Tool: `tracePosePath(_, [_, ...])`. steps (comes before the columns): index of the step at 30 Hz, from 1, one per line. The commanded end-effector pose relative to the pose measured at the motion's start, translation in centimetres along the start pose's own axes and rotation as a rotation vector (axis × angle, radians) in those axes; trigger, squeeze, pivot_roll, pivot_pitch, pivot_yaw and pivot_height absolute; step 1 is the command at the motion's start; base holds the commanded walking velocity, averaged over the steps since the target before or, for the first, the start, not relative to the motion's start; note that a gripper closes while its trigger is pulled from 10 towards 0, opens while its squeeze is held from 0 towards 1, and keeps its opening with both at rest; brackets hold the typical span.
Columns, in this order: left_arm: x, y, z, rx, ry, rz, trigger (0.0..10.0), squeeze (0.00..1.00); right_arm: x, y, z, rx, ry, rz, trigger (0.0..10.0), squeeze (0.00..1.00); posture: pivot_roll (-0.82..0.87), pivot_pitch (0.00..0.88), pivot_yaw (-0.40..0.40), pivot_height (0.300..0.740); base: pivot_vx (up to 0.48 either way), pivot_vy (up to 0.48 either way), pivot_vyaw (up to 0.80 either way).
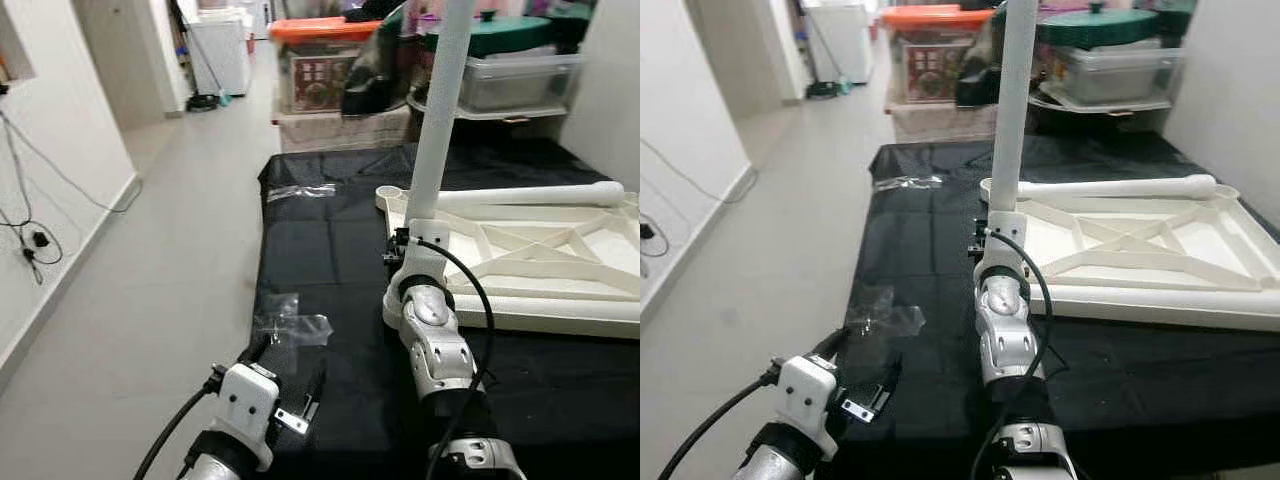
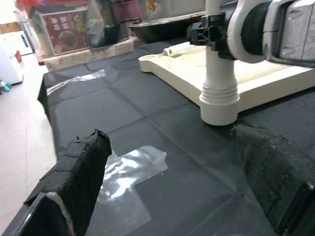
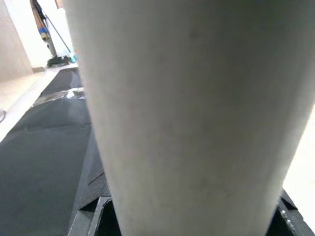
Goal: Building children table
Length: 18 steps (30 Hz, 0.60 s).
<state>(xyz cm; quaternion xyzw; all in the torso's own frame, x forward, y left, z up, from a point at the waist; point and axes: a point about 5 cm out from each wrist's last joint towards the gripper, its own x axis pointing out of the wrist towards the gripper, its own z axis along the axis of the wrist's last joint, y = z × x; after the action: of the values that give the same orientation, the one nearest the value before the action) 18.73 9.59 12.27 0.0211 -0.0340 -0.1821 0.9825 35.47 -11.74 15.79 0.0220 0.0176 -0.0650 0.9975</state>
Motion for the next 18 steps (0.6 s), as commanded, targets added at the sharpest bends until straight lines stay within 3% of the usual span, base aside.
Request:
tracePosePath(1, [-0.1, 0.1, -0.4, 0.001, 0.012, 0.007, 10.0, 0.00, -0.3, 2.0, -1.0, 0.071, 0.042, 0.097, 10.0, 0.76, -0.01, 0.000, 0.021, 0.740, 0.000, 0.000, 0.00])
tracePosePath(2, [-0.1, 0.1, -0.4, 0.001, 0.012, 0.007, 10.0, 0.00, -0.3, 2.0, -1.0, 0.071, 0.042, 0.097, 10.0, 0.76, -0.01, 0.000, 0.021, 0.740, 0.000, 0.000, 0.00])
tracePosePath(3, [-0.1, 0.1, -0.4, 0.001, 0.012, 0.008, 10.0, 0.00, -0.3, 2.3, -0.8, 0.062, 0.024, 0.126, 10.0, 1.00, -0.01, 0.000, 0.021, 0.740, 0.000, 0.000, 0.00])
tracePosePath(5, [-0.1, 0.1, -0.4, 0.000, 0.012, 0.007, 10.0, 0.00, -0.3, 2.8, -0.7, 0.077, 0.010, 0.171, 10.0, 1.00, -0.01, 0.000, 0.017, 0.740, 0.000, 0.000, 0.00])
tracePosePath(6, [0.0, 0.1, -0.4, -0.002, 0.015, 0.006, 10.0, 0.00, -0.5, 4.2, -0.7, 0.167, 0.033, 0.373, 10.0, 0.02, -0.01, 0.000, 0.016, 0.740, 0.000, 0.000, 0.00])
tracePosePath(7, [0.0, 0.1, -0.4, -0.002, 0.015, 0.006, 10.0, 0.00, -0.5, 4.2, -0.7, 0.167, 0.033, 0.373, 10.0, 0.02, -0.01, 0.000, 0.016, 0.740, 0.000, 0.000, 0.00])
tracePosePath(8, [0.0, 0.1, -0.4, -0.004, 0.016, 0.006, 10.0, 0.00, -0.8, 4.5, -0.6, 0.219, 0.041, 0.482, 10.0, 0.00, -0.01, 0.000, 0.015, 0.740, 0.000, 0.000, 0.00])
tracePosePath(9, [0.0, 0.1, -0.4, -0.004, 0.016, 0.006, 10.0, 0.00, -0.8, 4.5, -0.6, 0.219, 0.041, 0.482, 10.0, 0.00, -0.01, 0.000, 0.015, 0.740, 0.000, 0.000, 0.00])
tracePosePath(11, [0.0, 0.0, -0.4, -0.005, 0.015, 0.007, 10.0, 0.00, -1.1, 4.4, -0.8, 0.266, 0.083, 0.675, 10.0, 0.00, -0.01, 0.000, 0.015, 0.740, 0.000, 0.000, 0.00])
tracePosePath(12, [0.0, 0.0, -0.4, -0.005, 0.015, 0.007, 10.0, 0.00, -1.1, 4.4, -0.8, 0.266, 0.083, 0.675, 10.0, 0.00, -0.01, 0.000, 0.015, 0.740, 0.000, 0.000, 0.00])
tracePosePath(14, [0.0, 0.0, -0.4, -0.005, 0.014, 0.007, 10.0, 0.00, -1.1, 3.3, -0.8, 0.216, 0.114, 0.925, 10.0, 0.00, -0.01, 0.000, 0.015, 0.740, 0.000, 0.000, 0.00])
tracePosePath(15, [0.0, 0.0, -0.4, -0.005, 0.014, 0.007, 10.0, 0.00, -1.1, 3.3, -0.8, 0.216, 0.114, 0.925, 10.0, 0.00, -0.01, 0.000, 0.015, 0.740, 0.000, 0.000, 0.00])
tracePosePath(17, [0.0, 0.1, -0.4, -0.005, 0.013, 0.005, 10.0, 0.00, -0.9, 2.4, -0.7, 0.160, 0.132, 1.096, 10.0, 0.00, -0.01, 0.000, 0.016, 0.740, 0.000, 0.000, 0.00])
tracePosePath(18, [0.0, 0.1, -0.4, -0.005, 0.013, 0.005, 10.0, 0.00, -0.9, 2.4, -0.7, 0.160, 0.132, 1.096, 10.0, 0.00, -0.01, 0.000, 0.016, 0.740, 0.000, 0.000, 0.00])
